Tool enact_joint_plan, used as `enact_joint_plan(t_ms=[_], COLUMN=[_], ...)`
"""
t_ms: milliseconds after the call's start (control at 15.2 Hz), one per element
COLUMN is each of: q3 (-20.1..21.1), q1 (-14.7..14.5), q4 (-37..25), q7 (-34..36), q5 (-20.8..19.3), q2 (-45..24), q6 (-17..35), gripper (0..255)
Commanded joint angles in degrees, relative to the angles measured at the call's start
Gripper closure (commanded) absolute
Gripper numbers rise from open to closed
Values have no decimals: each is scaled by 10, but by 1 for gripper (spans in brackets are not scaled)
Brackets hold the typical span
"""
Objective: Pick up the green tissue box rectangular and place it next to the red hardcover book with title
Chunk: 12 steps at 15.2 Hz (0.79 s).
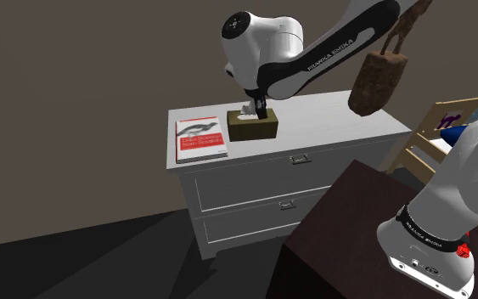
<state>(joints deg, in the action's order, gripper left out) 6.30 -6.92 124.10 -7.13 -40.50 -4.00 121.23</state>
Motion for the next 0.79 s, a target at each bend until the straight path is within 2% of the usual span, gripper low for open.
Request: enact_joint_plan(t_ms=[0,264,726], q3=[0,18,18], q1=[0,-18,-18], q4=[0,-28,-28], q7=[0,-16,-16], q5=[0,31,31], q2=[0,29,29], q6=[0,-61,-61], gripper=[0,0,0])
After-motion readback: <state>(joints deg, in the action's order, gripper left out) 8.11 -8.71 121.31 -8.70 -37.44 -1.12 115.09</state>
